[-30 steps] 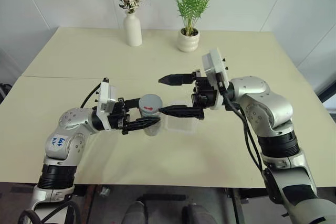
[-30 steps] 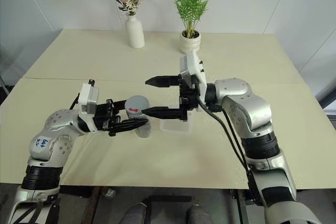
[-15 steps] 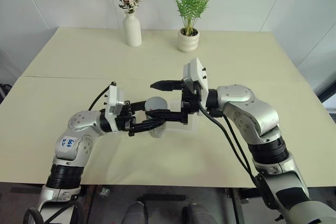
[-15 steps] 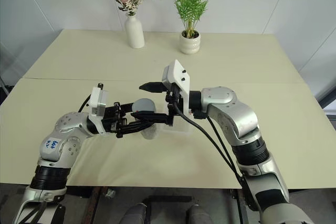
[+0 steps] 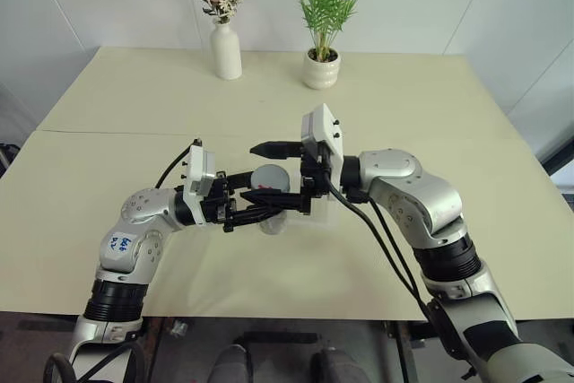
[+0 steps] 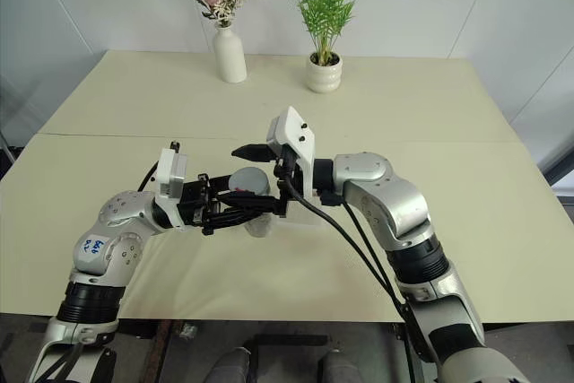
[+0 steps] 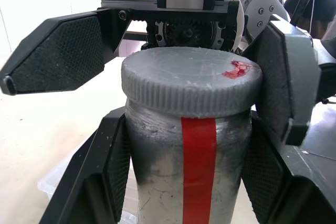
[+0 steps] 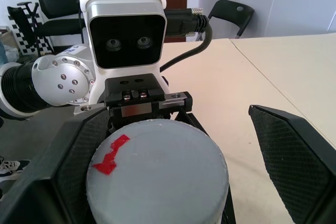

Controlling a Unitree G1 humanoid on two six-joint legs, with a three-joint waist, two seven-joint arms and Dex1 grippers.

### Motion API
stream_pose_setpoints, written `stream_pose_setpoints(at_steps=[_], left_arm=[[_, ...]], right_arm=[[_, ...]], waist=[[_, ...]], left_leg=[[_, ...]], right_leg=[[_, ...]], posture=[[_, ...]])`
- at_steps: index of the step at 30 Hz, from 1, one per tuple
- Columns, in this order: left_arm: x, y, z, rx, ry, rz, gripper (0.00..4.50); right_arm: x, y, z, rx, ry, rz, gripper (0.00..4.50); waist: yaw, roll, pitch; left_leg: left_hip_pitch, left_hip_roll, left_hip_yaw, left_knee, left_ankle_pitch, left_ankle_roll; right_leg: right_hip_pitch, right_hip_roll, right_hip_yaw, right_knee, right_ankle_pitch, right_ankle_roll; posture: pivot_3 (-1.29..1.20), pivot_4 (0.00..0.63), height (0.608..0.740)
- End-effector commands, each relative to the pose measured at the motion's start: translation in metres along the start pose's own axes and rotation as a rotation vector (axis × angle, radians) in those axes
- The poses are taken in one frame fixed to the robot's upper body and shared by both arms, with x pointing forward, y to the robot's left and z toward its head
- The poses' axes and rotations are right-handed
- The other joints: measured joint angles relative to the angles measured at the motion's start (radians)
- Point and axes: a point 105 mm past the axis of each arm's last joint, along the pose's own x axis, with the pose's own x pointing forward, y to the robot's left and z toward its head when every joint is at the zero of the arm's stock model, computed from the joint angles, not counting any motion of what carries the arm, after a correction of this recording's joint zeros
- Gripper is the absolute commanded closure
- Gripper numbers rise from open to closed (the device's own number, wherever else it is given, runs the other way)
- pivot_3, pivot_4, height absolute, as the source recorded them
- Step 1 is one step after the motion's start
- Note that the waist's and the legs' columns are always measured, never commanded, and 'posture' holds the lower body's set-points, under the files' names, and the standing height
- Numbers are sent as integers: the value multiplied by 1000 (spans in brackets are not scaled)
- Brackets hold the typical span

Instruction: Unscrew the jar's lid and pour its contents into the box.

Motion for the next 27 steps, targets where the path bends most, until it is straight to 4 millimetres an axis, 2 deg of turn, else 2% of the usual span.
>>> stream_pose_setpoints(at_steps=[1, 10, 27], left_arm=[[-3, -4, 8, 36, -15, -19, 1986], [-9, -4, 4, 43, -11, -30, 1986], [-13, -4, 3, 79, -47, -42, 1986]], right_arm=[[-9, -9, 11, -39, -25, -49, 49], [-32, -18, 9, -40, -6, -107, 49], [-63, -26, 3, -17, 21, -143, 49]], waist=[[0, 0, 0], [1, 0, 0], [2, 0, 0]], left_leg=[[0, 0, 0, 0, 0, 0], [0, 0, 0, 0, 0, 0], [0, 0, 0, 0, 0, 0]], right_leg=[[0, 0, 0, 0, 0, 0], [0, 0, 0, 0, 0, 0], [0, 0, 0, 0, 0, 0]], posture=[[0, 150, 740], [0, 150, 740], [0, 150, 740]])
